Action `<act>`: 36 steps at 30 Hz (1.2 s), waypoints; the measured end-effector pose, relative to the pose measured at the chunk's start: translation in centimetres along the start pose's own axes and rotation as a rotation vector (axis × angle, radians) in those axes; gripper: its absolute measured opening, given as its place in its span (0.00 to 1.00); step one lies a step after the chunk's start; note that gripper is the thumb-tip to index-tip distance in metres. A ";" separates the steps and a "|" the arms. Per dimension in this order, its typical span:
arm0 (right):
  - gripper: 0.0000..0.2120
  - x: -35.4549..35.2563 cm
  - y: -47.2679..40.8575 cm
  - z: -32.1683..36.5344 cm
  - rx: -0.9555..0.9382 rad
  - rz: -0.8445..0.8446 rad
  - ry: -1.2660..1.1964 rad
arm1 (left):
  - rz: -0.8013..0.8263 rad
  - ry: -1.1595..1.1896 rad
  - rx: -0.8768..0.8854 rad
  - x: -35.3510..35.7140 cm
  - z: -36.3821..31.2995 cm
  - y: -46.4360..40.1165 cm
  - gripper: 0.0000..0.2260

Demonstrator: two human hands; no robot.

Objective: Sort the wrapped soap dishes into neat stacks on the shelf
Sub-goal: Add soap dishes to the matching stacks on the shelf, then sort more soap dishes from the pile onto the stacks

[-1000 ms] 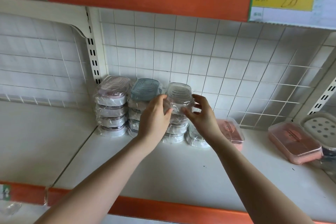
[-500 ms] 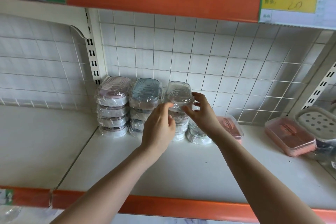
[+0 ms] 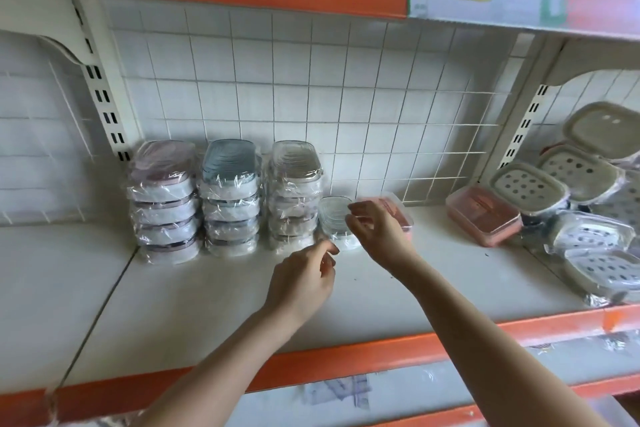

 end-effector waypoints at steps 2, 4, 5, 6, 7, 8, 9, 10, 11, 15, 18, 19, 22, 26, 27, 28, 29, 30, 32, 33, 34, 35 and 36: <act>0.12 -1.1 1.2 -1.2 0.001 -0.019 0.061 | 0.062 -0.036 -0.016 1.2 -0.8 -0.1 0.09; 0.10 -2.4 2.5 -2.5 -0.005 -0.033 0.113 | 0.126 -0.078 -0.024 2.6 -1.8 -0.3 0.10; 0.10 -3.2 3.1 -3.2 -0.003 -0.038 0.135 | 0.155 -0.104 -0.023 3.4 -2.3 -0.5 0.10; 0.10 -4.0 3.7 -3.9 0.008 -0.045 0.153 | 0.183 -0.128 -0.020 4.1 -3.0 -0.6 0.10; 0.10 -4.9 4.2 -4.6 0.015 -0.057 0.159 | 0.208 -0.148 -0.015 4.8 -3.7 -0.7 0.11; 0.11 -5.9 4.8 -5.3 0.026 -0.066 0.164 | 0.225 -0.164 -0.009 5.6 -4.5 -0.8 0.11; 0.12 -6.9 5.3 -5.9 0.034 -0.072 0.172 | 0.238 -0.177 -0.004 6.4 -5.4 -0.8 0.11; 0.12 -8.0 5.8 -6.4 0.042 -0.078 0.187 | 0.246 -0.185 -0.001 7.1 -6.4 -0.9 0.12; 0.12 -9.1 6.3 -7.1 0.049 -0.085 0.202 | 0.255 -0.191 -0.001 7.9 -7.4 -1.0 0.12; 0.14 -14.1 8.5 -9.2 0.069 -0.109 0.260 | 0.282 -0.184 0.005 11.2 -12.2 -0.8 0.12; 0.14 -17.6 10.1 -10.8 0.059 -0.125 0.288 | 0.288 -0.168 0.027 13.5 -15.6 -0.4 0.12; 0.14 -18.8 10.6 -11.4 0.055 -0.129 0.291 | 0.293 -0.159 0.034 14.3 -16.7 -0.2 0.12; 0.13 -21.9 11.9 -13.0 0.049 -0.161 0.295 | 0.304 -0.138 0.037 16.8 -19.4 0.3 0.12; 0.13 -25.4 13.8 -14.9 0.046 -0.169 0.309 | 0.298 -0.114 0.042 19.9 -22.5 0.8 0.12; 0.13 -26.1 14.2 -15.5 0.049 -0.164 0.312 | 0.297 -0.102 0.043 20.6 -23.3 1.0 0.13; 0.14 -26.8 14.7 -16.1 0.051 -0.157 0.311 | 0.297 -0.090 0.047 21.3 -24.0 1.2 0.13; 0.14 -27.5 15.1 -16.7 0.054 -0.151 0.309 | 0.297 -0.077 0.052 21.9 -24.7 1.4 0.13; 0.15 -28.2 15.5 -17.3 0.058 -0.145 0.313 | 0.295 -0.064 0.057 22.4 -25.3 1.6 0.13; 0.16 -29.5 16.1 -18.3 0.067 -0.140 0.336 | 0.289 -0.039 0.061 23.4 -26.2 1.9 0.13; 0.16 -30.0 16.2 -18.7 0.070 -0.139 0.353 | 0.287 -0.029 0.066 23.9 -26.6 2.0 0.13; 0.17 -30.4 16.3 -19.1 0.072 -0.141 0.370 | 0.286 -0.025 0.075 24.3 -26.9 2.1 0.13; 0.17 -30.7 16.3 -19.4 0.074 -0.146 0.386 | 0.288 -0.027 0.086 24.6 -27.2 2.1 0.13; 0.17 -31.0 16.2 -19.6 0.074 -0.158 0.405 | 0.289 -0.034 0.097 24.9 -27.4 2.0 0.13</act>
Point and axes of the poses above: each hand's wrist, its own y-axis away from the middle knuckle, its own x-axis out of the palm, z = x × y, the point moved 3 cm from there along -y, towards the middle knuckle, and after that the axes turned 5 degrees about -x, right-handed, at the moved point
